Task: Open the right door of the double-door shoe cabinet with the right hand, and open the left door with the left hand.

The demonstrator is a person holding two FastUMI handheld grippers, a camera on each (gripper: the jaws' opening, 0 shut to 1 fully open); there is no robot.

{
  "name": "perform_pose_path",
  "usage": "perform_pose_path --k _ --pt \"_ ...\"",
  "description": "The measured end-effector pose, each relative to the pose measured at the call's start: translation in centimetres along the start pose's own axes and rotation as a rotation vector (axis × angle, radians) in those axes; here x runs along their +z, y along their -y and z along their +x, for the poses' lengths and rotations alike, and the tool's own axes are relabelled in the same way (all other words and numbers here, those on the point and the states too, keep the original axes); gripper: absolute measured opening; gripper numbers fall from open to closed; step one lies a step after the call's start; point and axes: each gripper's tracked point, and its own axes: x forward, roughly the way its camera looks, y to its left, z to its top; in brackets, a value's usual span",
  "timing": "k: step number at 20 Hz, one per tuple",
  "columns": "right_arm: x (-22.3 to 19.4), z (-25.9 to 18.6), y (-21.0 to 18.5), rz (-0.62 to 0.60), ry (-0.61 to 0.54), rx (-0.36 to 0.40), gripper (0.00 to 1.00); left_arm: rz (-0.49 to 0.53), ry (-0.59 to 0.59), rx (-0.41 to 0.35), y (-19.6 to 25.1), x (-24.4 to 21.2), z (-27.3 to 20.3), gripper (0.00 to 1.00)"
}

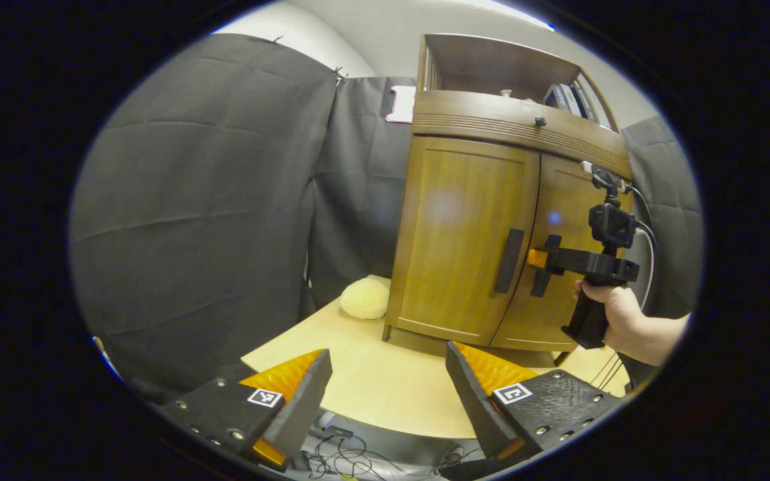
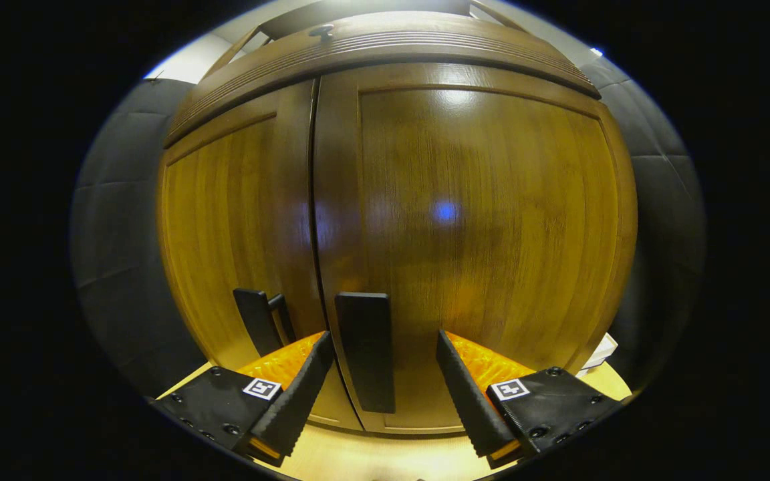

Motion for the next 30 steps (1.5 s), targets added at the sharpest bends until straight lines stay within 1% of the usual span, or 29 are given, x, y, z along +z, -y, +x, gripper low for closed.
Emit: perform_pose_path --k 1,2,4,5,7,8,9,11,13,14,15,18,20,21,22,23,24,28,29,30 --pt "0.2 0.1 -0.1 0.002 0.008 -0.009 0.87 -0.002 -0.004 -0.007 0.0 0.0 0.0 1.00" --pt "0.1 0.3 0.0 0.002 0.012 -0.019 0.82 0.000 -0.011 -0.011 0.0 -0.1 0.0 1.00" --pt "0.0 0.4 -0.1 0.014 0.020 -0.033 0.70 0.010 -0.025 -0.015 0.1 -0.2 0.0 1.00" --pt "0.1 0.4 -0.9 0.020 0.019 -0.001 0.63 0.016 -0.031 -0.023 0.0 -0.3 0.5 1.00" --pt "0.1 0.5 -0.8 0.007 0.020 -0.030 0.36 0.024 -0.037 -0.021 -0.2 -0.5 0.4 1.00" --pt "0.0 0.5 -0.8 0.010 0.020 -0.036 0.36 0.018 -0.038 -0.022 0.1 -0.6 0.4 1.00" --pt "-0.1 0.6 -0.8 0.014 0.017 -0.032 0.32 0.009 -0.036 -0.028 0.2 -0.5 0.4 1.00" --pt "-0.3 0.8 -0.9 0.045 0.009 -0.008 0.28 0.005 -0.031 -0.034 0.0 -0.4 0.3 1.00" --pt "-0.1 0.6 -1.0 0.021 0.018 0.023 0.24 0.003 -0.023 -0.049 0.2 -0.1 0.2 1.00" --pt "0.0 0.7 -1.0 0.012 0.028 0.033 0.24 -0.001 -0.021 -0.057 0.3 -0.1 0.0 1.00" --pt "0.1 0.6 -1.2 0.003 0.026 0.043 0.17 -0.006 -0.017 -0.064 0.3 0.1 0.0 1.00" --pt "-0.1 0.2 -1.2 -0.016 -0.001 0.065 0.05 -0.007 -0.010 -0.089 0.5 0.6 -0.2 1.00" --pt "0.1 -0.2 -1.3 -0.031 -0.015 0.079 0.05 0.005 -0.001 -0.093 0.6 1.3 -0.5 1.00" --pt "0.5 -0.6 -1.3 -0.041 -0.017 0.083 0.07 0.007 0.006 -0.098 0.7 1.7 -0.8 1.00" --pt "0.8 -1.0 -1.4 -0.042 -0.023 0.086 0.07 0.007 0.014 -0.104 0.8 1.9 -1.1 1.00" --pt "1.1 -1.3 -1.5 -0.044 -0.030 0.092 0.04 0.007 0.023 -0.110 0.9 2.2 -1.4 1.00" --pt "1.1 -1.9 -1.6 -0.051 -0.036 0.099 0.08 0.009 0.030 -0.117 0.9 2.4 -1.7 1.00" --pt "1.4 -4.0 -1.3 -0.074 -0.056 0.142 0.05 0.039 0.044 -0.136 1.1 2.4 -2.3 1.00" --pt "1.4 -4.5 -1.3 -0.075 -0.061 0.150 0.07 0.039 0.041 -0.141 1.2 2.5 -2.3 1.00" --pt "1.5 -4.8 -1.2 -0.077 -0.064 0.157 0.07 0.033 0.040 -0.145 1.3 2.7 -2.4 1.00"
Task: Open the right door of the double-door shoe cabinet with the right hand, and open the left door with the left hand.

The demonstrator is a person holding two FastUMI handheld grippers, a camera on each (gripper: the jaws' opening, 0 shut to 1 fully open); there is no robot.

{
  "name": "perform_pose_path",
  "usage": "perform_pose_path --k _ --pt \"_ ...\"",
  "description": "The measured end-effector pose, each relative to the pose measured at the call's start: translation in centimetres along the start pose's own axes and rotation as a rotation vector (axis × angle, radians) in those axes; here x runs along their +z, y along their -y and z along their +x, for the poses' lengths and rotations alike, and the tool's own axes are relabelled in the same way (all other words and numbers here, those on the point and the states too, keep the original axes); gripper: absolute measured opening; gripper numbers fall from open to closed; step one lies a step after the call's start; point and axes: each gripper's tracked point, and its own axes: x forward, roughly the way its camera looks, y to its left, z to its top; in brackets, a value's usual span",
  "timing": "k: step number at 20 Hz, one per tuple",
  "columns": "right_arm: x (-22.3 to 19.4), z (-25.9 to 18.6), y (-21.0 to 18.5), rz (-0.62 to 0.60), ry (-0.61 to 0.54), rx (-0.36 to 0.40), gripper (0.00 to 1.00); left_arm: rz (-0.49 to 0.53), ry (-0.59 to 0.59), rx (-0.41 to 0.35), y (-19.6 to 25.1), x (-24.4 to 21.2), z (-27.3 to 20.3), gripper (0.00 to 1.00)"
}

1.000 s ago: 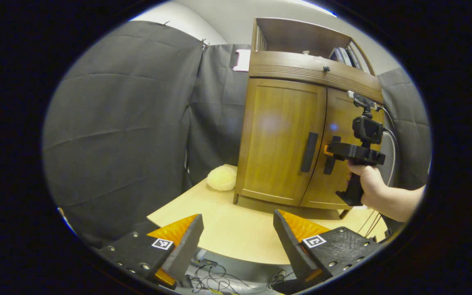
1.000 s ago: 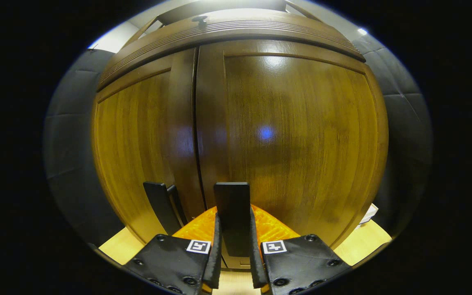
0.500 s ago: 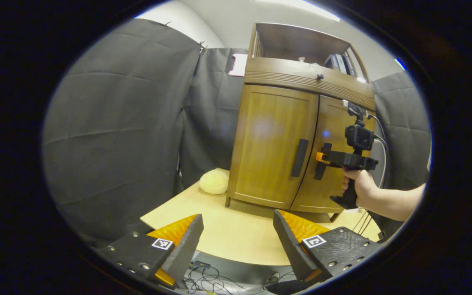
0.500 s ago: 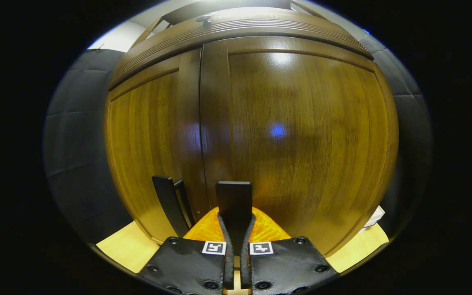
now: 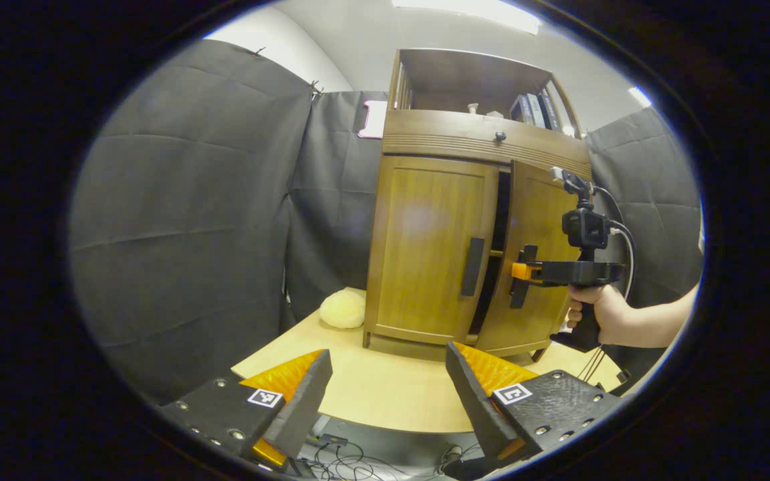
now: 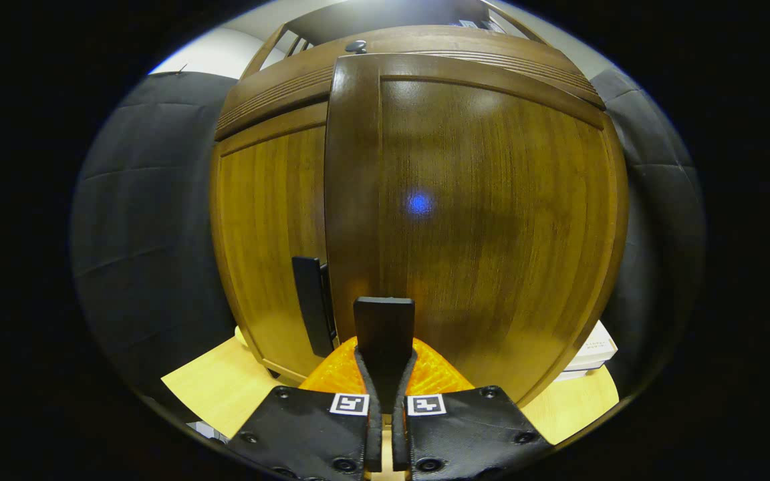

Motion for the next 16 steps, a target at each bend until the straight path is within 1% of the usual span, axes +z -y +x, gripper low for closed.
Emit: perform_pose_path --k 1,2,5,8,10,12,13,16 --pt "0.0 -0.4 0.0 0.001 -0.001 0.007 0.04 -0.008 0.002 -0.002 0.0 0.1 0.0 1.00" --pt "-0.2 -0.8 0.1 0.004 -0.003 0.013 0.08 -0.016 0.008 -0.004 -0.2 0.2 0.1 1.00" --pt "-0.6 -2.3 0.3 0.005 0.000 0.027 0.04 -0.026 0.016 -0.007 -0.8 0.2 0.0 1.00" --pt "-1.1 -3.5 0.6 0.005 0.000 0.029 0.04 -0.020 0.009 -0.026 -0.8 0.6 0.2 1.00" --pt "-1.3 -4.4 1.0 0.010 -0.006 0.029 0.07 0.000 0.019 -0.041 -0.4 0.6 0.2 1.00" --pt "-1.5 -5.4 1.3 0.012 -0.009 0.029 0.11 0.017 0.046 -0.040 -0.1 1.0 0.2 1.00" --pt "-1.6 -5.9 1.6 0.010 -0.007 0.027 0.11 0.019 0.059 -0.042 0.0 1.3 0.3 1.00" --pt "-2.1 -7.9 2.6 0.027 0.000 0.029 0.11 0.017 0.070 -0.084 0.7 1.9 0.7 1.00"
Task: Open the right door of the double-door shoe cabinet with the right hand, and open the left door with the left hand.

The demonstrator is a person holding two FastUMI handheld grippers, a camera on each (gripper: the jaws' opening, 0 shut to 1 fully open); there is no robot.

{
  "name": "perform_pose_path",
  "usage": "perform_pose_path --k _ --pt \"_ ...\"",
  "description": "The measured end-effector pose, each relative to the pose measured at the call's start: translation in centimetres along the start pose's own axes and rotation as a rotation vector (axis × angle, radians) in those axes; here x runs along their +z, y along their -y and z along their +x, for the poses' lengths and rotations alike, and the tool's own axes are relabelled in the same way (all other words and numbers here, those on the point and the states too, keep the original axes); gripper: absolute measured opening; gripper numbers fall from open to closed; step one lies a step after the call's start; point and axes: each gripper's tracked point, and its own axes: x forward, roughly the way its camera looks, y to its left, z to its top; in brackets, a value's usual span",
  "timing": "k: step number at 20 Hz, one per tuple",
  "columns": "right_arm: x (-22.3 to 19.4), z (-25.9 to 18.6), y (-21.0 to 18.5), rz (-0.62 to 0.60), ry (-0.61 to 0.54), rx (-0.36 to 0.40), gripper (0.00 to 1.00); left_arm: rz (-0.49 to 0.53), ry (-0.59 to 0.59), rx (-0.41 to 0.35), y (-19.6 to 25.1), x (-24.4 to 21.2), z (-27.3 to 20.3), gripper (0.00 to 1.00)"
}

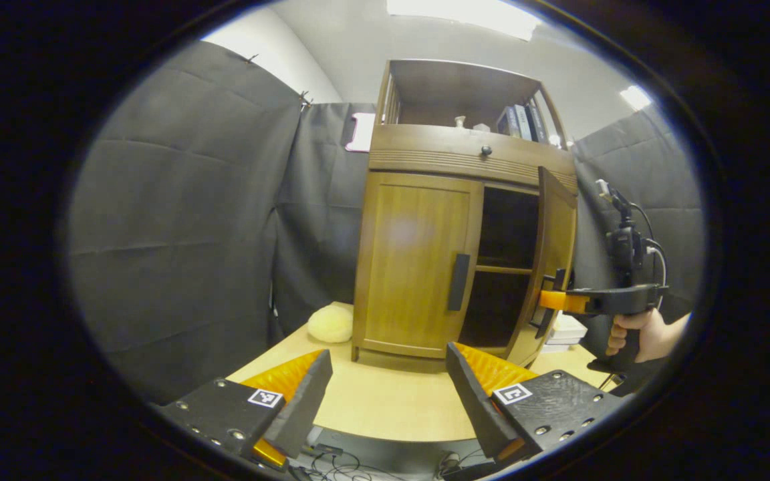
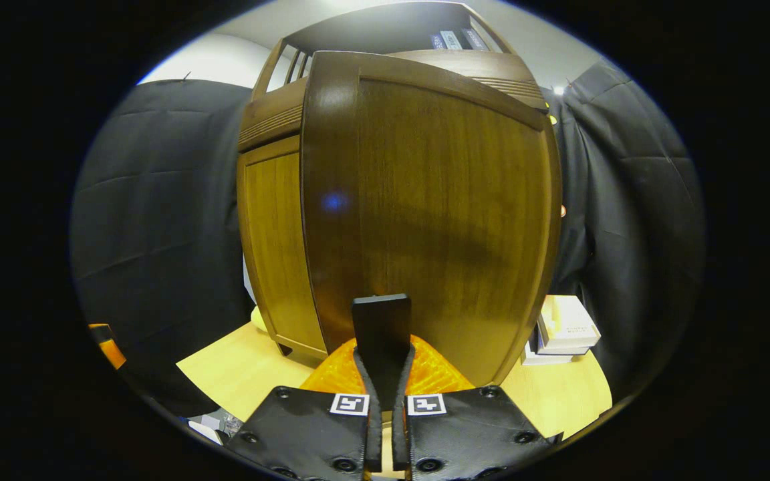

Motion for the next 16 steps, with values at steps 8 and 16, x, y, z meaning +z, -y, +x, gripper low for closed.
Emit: perform_pose_path --k 8,16 --pt "-0.9 -5.8 4.7 0.020 0.011 -0.071 0.03 -0.005 0.001 -0.095 2.8 0.2 2.1 1.00" --pt "-1.9 -8.8 8.3 -0.016 0.013 -0.108 0.03 0.036 -0.007 -0.182 3.4 0.0 1.6 1.00"
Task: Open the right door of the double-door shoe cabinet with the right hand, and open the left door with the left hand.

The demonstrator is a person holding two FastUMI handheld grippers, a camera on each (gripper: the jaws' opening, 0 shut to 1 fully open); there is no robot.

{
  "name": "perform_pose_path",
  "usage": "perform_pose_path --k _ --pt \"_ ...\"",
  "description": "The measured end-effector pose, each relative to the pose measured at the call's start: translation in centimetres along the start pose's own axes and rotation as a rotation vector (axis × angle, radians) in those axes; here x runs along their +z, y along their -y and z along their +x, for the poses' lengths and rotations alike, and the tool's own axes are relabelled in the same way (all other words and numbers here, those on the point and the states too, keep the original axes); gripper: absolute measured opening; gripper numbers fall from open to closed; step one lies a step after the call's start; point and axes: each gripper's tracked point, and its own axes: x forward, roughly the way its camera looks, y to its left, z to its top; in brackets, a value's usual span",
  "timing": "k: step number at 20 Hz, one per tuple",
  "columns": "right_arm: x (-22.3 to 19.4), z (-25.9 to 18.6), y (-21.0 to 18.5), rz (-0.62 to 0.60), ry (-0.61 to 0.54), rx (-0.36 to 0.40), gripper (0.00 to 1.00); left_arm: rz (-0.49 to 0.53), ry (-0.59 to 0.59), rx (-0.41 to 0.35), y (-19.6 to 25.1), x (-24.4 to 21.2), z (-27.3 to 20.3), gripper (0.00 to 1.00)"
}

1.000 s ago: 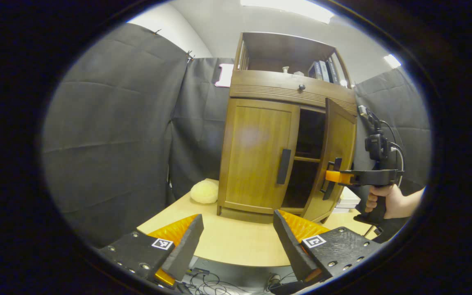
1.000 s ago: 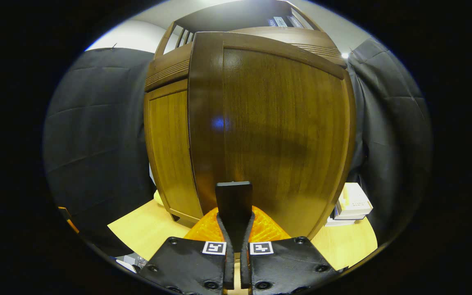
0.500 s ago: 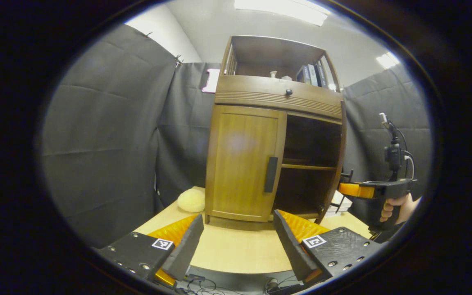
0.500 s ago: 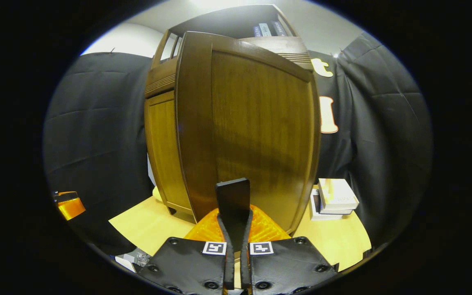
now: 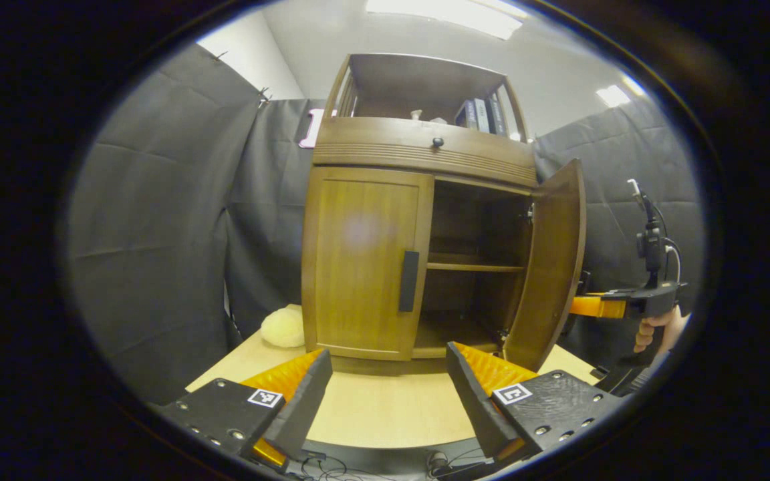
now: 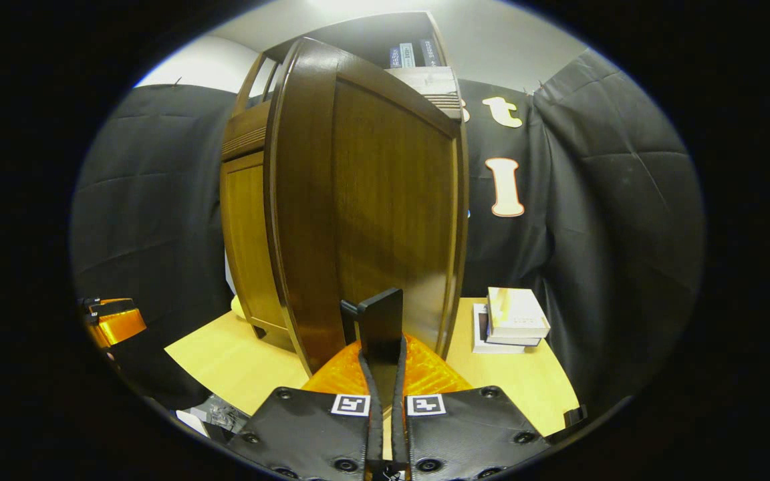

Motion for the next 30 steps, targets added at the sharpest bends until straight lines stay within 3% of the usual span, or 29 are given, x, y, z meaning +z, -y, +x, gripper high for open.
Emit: perform_pose_path --k 1,2,3,4,7,8,9,10,19,20,22,26,27,28,30 --pt "0.0 -0.2 0.5 -0.002 0.004 -0.006 0.06 -0.004 0.000 -0.009 0.1 0.0 0.1 1.00" --pt "-0.2 -0.4 0.9 -0.019 0.008 -0.005 0.03 -0.009 -0.002 -0.020 0.3 -0.1 0.2 1.00" --pt "-0.3 -0.7 1.3 -0.042 0.008 0.000 0.10 -0.016 -0.005 -0.031 0.4 -0.1 0.2 1.00" --pt "-0.3 -0.9 1.7 -0.061 0.009 0.006 0.10 -0.017 -0.008 -0.043 0.5 -0.1 0.1 1.00" --pt "-0.4 -1.1 3.4 -0.077 0.011 0.003 0.02 -0.002 -0.012 -0.061 0.6 -0.1 0.3 1.00" --pt "-0.5 -1.3 3.9 -0.091 0.015 -0.009 0.10 0.000 -0.015 -0.066 0.7 -0.2 0.3 0.99" --pt "-0.5 -1.4 4.4 -0.112 0.018 -0.023 0.02 -0.001 -0.022 -0.071 0.8 -0.2 0.3 0.98" --pt "-0.5 -1.5 4.8 -0.125 0.020 -0.031 0.02 -0.006 -0.026 -0.080 1.0 -0.3 0.2 0.98" --pt "0.4 -2.8 9.6 0.004 0.066 -0.136 0.05 0.011 -0.024 -0.172 2.4 0.0 1.8 1.00" --pt "0.1 -2.7 9.7 0.016 0.066 -0.129 0.00 0.012 -0.022 -0.179 2.6 0.1 1.8 1.00" --pt "0.4 -2.9 9.6 0.015 0.085 -0.132 0.04 0.017 -0.019 -0.194 3.0 0.2 1.9 0.98" --pt "0.3 -3.2 9.7 0.028 0.089 -0.144 0.00 0.012 -0.025 -0.214 3.6 0.3 1.8 1.00" --pt "0.3 -3.5 9.6 0.032 0.088 -0.144 0.04 0.008 -0.028 -0.218 3.6 0.3 1.8 1.00" --pt "0.2 -3.8 9.6 0.033 0.087 -0.144 0.00 0.004 -0.031 -0.221 3.7 0.1 1.6 1.00" --pt "0.2 -4.6 9.6 0.035 0.083 -0.148 0.04 0.002 -0.033 -0.222 3.7 0.0 1.3 0.98"
